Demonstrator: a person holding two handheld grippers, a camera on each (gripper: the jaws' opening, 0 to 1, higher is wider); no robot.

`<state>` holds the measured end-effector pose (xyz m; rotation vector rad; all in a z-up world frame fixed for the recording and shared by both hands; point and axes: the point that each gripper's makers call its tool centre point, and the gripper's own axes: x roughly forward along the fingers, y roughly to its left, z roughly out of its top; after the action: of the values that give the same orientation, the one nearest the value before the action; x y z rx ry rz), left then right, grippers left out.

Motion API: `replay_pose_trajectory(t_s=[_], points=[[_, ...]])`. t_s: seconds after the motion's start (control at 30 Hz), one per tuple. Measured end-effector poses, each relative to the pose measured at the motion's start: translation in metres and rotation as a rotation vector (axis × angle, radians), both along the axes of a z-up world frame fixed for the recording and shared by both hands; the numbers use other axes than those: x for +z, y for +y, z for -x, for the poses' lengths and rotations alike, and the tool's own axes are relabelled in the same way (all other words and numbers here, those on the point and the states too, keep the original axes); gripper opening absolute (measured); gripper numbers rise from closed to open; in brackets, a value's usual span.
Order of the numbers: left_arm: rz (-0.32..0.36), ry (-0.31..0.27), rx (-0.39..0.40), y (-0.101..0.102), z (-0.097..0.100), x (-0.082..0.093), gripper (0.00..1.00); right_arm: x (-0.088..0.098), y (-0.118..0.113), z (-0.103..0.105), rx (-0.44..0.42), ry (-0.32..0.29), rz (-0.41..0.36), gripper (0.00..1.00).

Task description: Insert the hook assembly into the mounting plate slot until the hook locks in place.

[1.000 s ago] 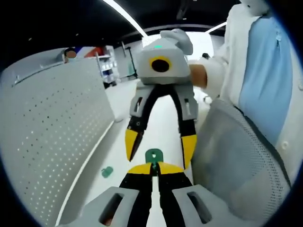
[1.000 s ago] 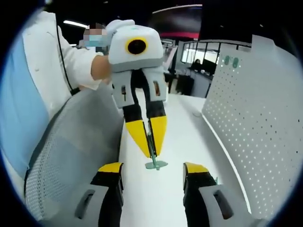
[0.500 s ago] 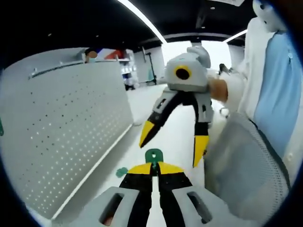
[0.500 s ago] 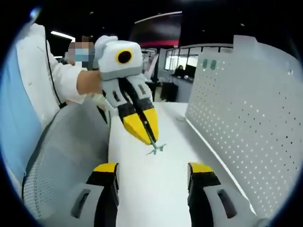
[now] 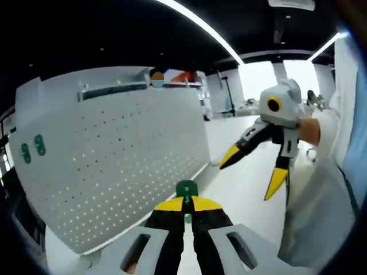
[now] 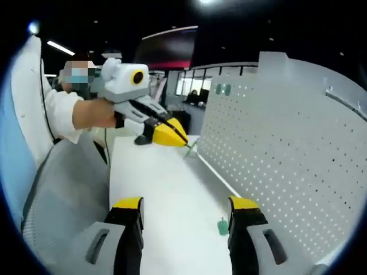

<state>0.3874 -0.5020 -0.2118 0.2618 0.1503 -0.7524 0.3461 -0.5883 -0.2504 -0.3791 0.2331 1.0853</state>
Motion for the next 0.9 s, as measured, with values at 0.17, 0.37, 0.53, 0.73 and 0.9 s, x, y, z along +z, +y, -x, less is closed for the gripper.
replay_pose_trajectory(t_s=[0.17, 0.37, 0.53, 0.73, 0.9], points=[[0.026, -0.062, 0.127, 0.018, -0.022, 0.025, 0.03, 0.003, 0.000, -0.002, -0.012, -0.018, -0.002, 0.60], [0.046, -0.105, 0.201, 0.025, -0.040, 0.045, 0.03, 0.008, -0.002, -0.007, -0.036, -0.034, -0.018, 0.60], [0.072, -0.122, 0.280, 0.036, -0.051, 0.055, 0.03, 0.017, -0.009, -0.014, -0.072, -0.058, -0.046, 0.60], [0.128, -0.146, 0.385, 0.058, -0.066, 0.068, 0.03, 0.029, -0.016, -0.020, -0.115, -0.095, -0.086, 0.62], [0.189, -0.171, 0.453, 0.076, -0.083, 0.082, 0.03, 0.034, -0.022, -0.025, -0.138, -0.103, -0.100, 0.63]])
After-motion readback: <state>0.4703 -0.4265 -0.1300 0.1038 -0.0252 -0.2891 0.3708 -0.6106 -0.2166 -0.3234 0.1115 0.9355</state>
